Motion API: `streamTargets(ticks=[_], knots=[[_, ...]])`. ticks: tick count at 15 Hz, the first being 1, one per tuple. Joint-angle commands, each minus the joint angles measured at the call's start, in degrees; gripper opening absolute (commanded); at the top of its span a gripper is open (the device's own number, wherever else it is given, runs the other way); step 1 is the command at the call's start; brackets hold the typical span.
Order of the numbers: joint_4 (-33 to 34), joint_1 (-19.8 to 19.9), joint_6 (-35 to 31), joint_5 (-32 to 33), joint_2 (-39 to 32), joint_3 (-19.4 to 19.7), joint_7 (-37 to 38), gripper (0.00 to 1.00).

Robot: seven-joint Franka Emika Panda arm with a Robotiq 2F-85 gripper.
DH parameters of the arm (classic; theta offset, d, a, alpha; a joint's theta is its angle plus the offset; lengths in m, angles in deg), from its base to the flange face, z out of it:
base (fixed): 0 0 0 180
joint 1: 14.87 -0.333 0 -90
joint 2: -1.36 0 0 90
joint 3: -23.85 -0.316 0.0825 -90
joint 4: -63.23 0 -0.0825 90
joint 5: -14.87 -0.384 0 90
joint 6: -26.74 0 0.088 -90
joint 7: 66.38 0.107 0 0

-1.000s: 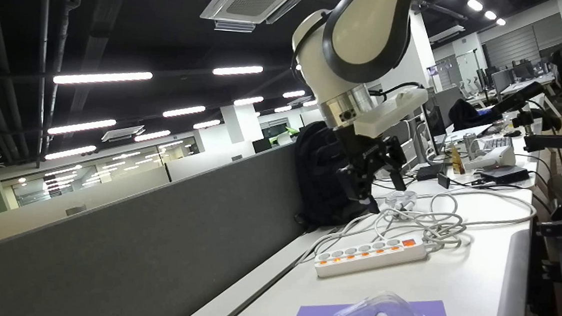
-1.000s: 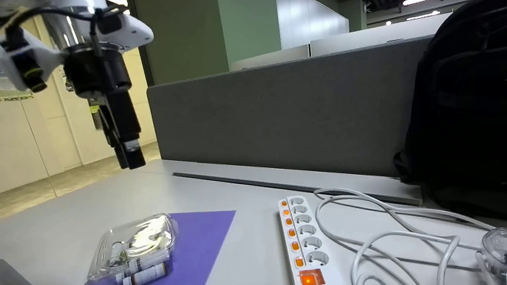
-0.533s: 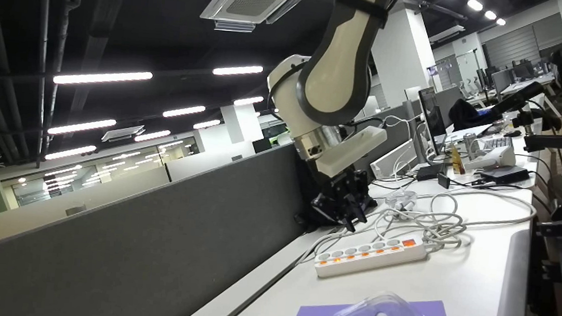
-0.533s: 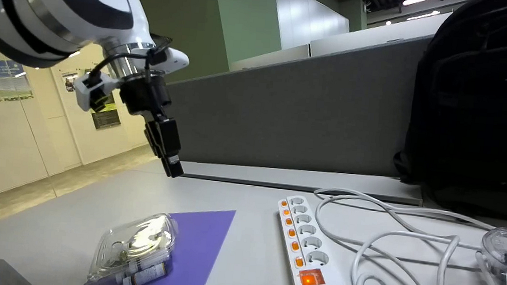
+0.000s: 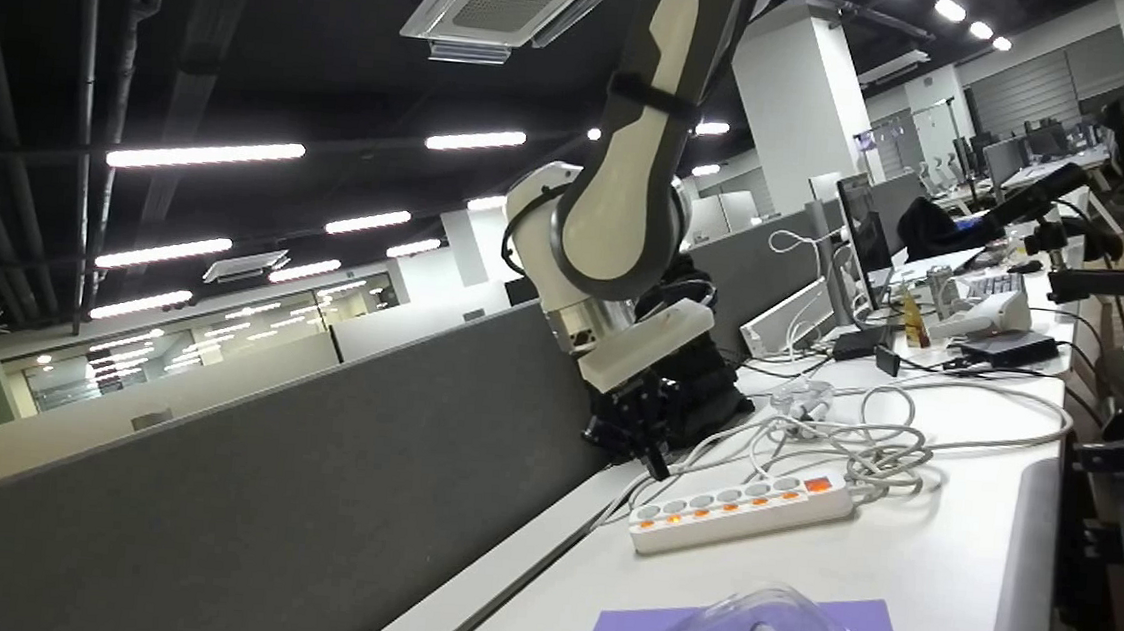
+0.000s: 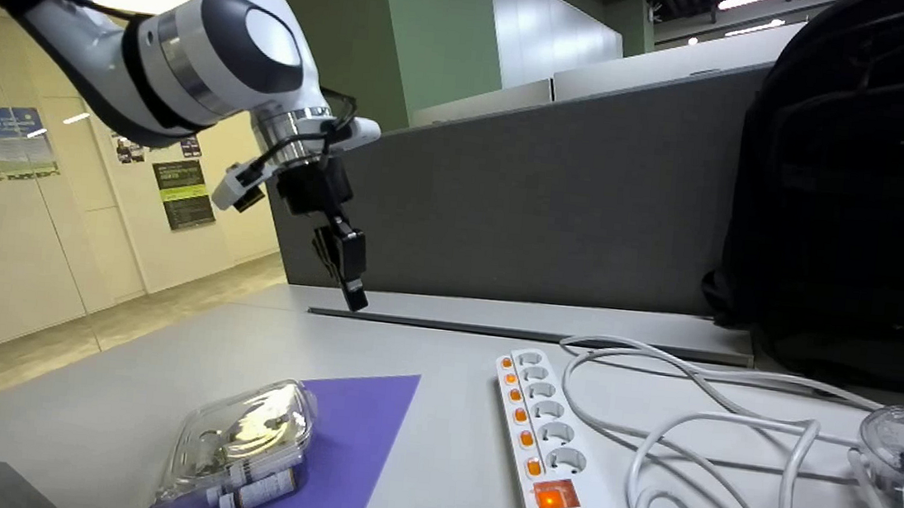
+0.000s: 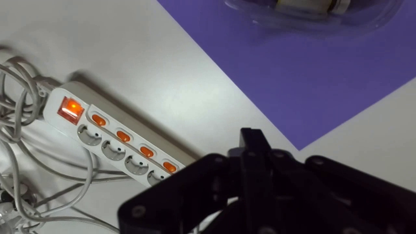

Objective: Turn off the second switch from the left on the extension cord

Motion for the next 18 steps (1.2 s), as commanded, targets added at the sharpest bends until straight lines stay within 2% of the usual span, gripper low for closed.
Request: streamTargets(ticks=[1, 7, 8, 11, 18], knots=[[3.5, -2.2, -4.1, 0.6, -2.4, 4.1, 1.3, 0.00], [6.2, -1.9, -5.6, -4.7, -5.7, 7.3, -3.9, 0.00], [6.9, -1.6, -5.0, -6.4, -6.3, 7.2, -7.0, 0.00], [9.9, -0.7, -1.8, -11.7, -8.6, 6.2, -22.2, 0.00], [18.2, 0.4, 7.8, -10.5, -13.8, 6.5, -45.3, 0.00]])
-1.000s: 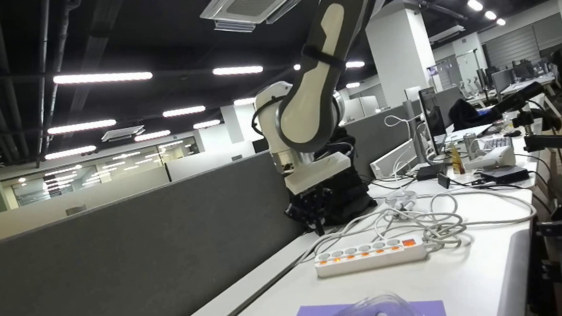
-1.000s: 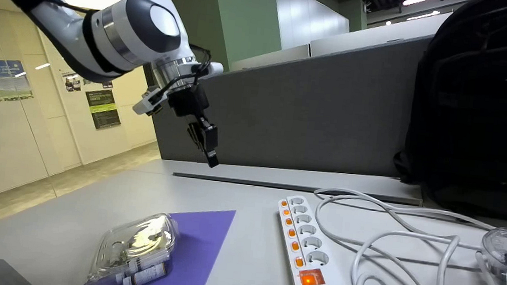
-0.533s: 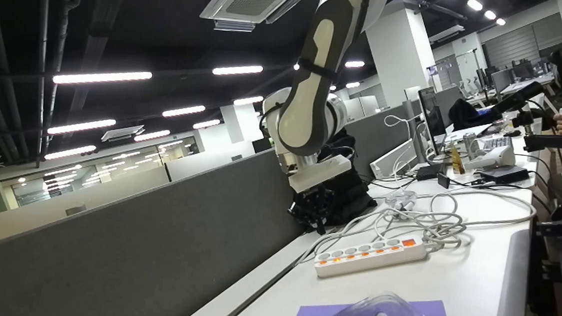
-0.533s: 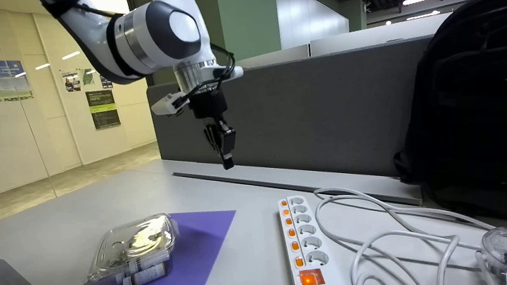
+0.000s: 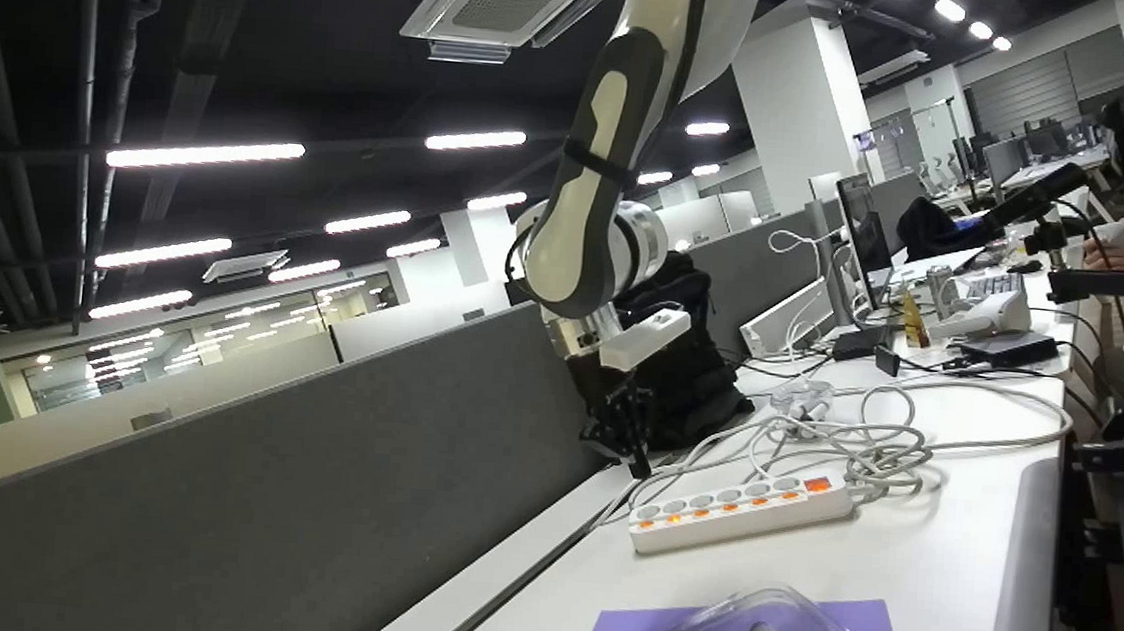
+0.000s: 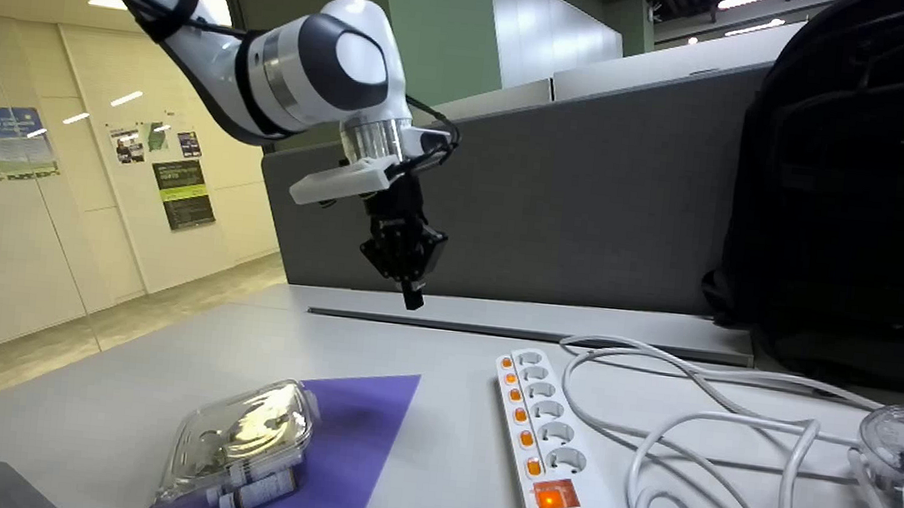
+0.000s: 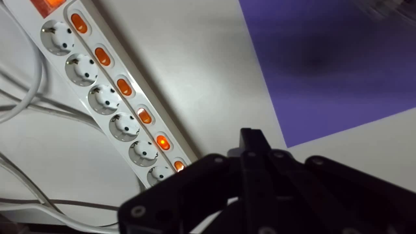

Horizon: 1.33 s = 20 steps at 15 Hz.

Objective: Turn off the second switch from the left on the extension cord

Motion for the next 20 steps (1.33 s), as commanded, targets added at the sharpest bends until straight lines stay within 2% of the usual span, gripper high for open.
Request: streamTargets(ticks=[1, 4, 5, 9, 14, 17, 20], knots=[[5.8, 1.9, 6.3, 0.0, -3.2, -0.8, -12.1, 0.00], [8.3, 2.7, 11.3, 0.6, -4.6, -0.8, -19.5, 0.00], [5.3, 2.0, 7.8, 0.1, -3.1, -0.5, -16.2, 0.01], [6.7, 2.5, 9.6, 0.2, -4.1, -0.6, -19.3, 0.01], [10.3, 2.8, 10.0, -0.2, -7.8, -0.1, -17.9, 0.00], [12.3, 3.3, 7.5, -0.4, -11.0, 0.3, -17.5, 0.00], [13.0, 3.9, 1.7, -0.6, -13.7, 0.7, -16.4, 0.00]])
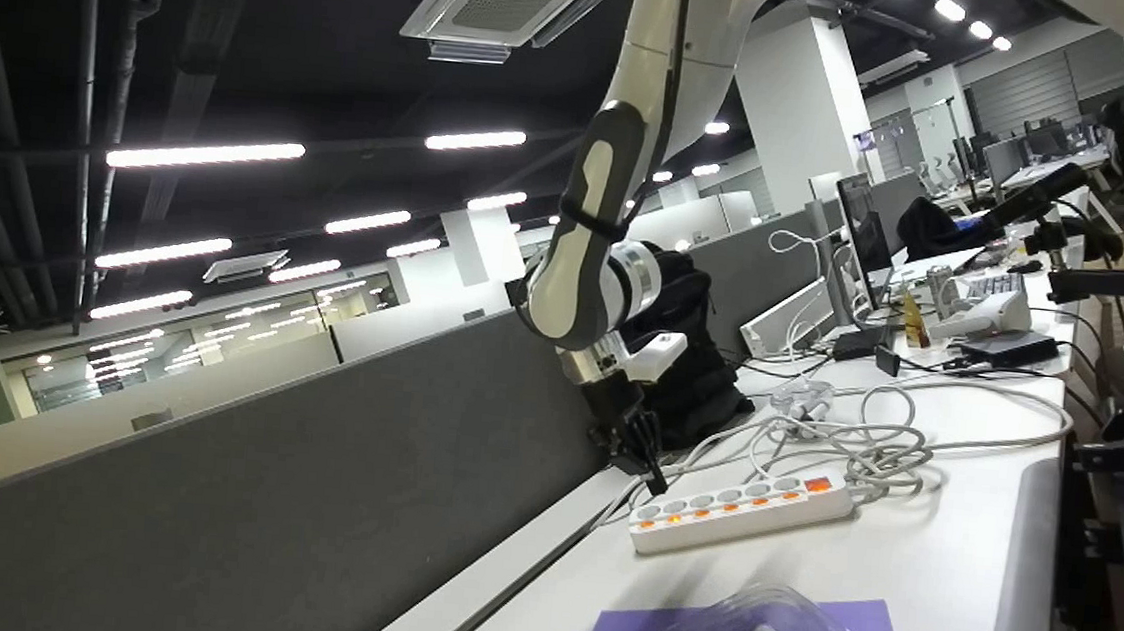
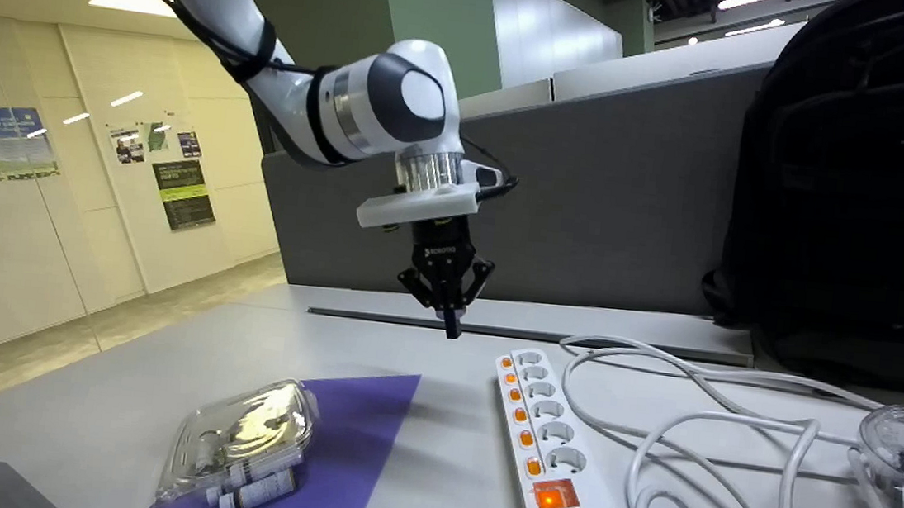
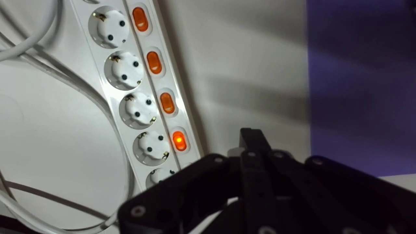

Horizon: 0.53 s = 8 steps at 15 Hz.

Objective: Turn off the second switch from the left on the extension cord

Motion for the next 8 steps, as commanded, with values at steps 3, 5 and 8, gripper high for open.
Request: streamTargets(ticks=[3, 5, 8], knots=[[2.0, 1.2, -8.8, -0.7, -4.2, 0.9, 4.2, 0.00], [1.5, 1.6, -10.4, -1.0, -4.6, 1.3, 5.4, 0.00], [0.5, 2.0, -11.5, -1.6, -4.3, 2.5, 7.6, 0.00]])
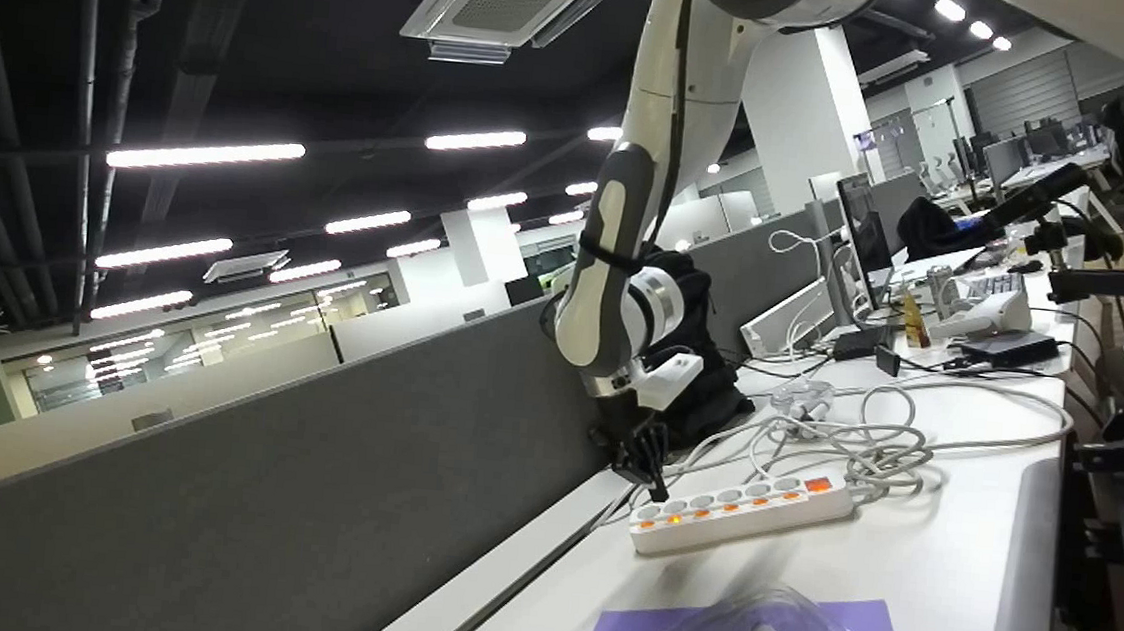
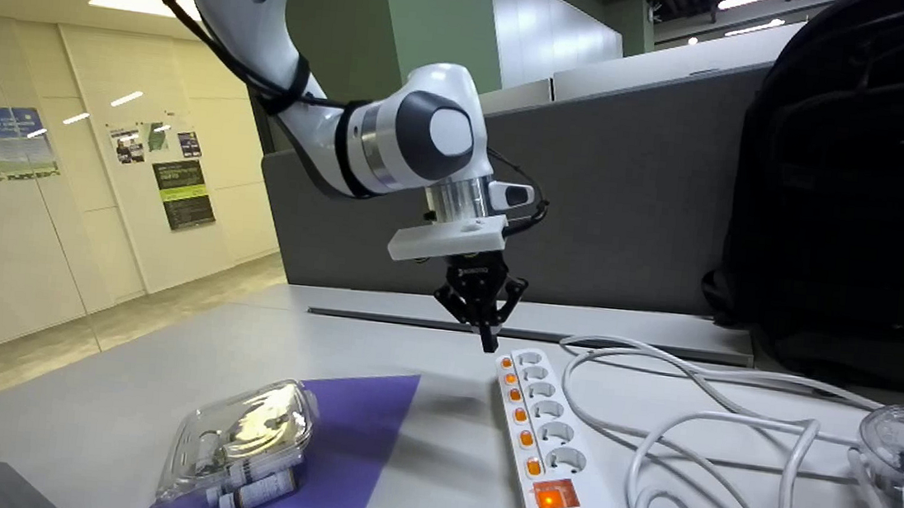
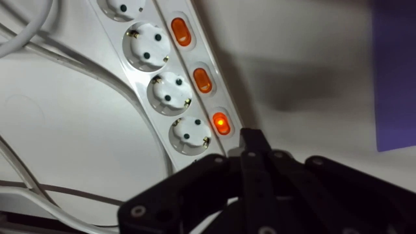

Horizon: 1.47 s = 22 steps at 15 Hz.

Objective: Turn off the second switch from the left on the extension cord

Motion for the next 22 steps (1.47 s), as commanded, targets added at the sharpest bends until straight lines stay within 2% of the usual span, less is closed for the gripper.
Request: streamTargets(ticks=[1, 7, 22], knots=[[-0.4, 0.4, -0.9, -0.6, 0.4, 1.4, 4.4, 0.00], [0.2, 0.5, -0.4, -0.8, -0.9, 2.4, 7.1, 0.00], [1.8, 0.2, 0.6, -0.7, -3.6, 2.4, 7.9, 0.00]])
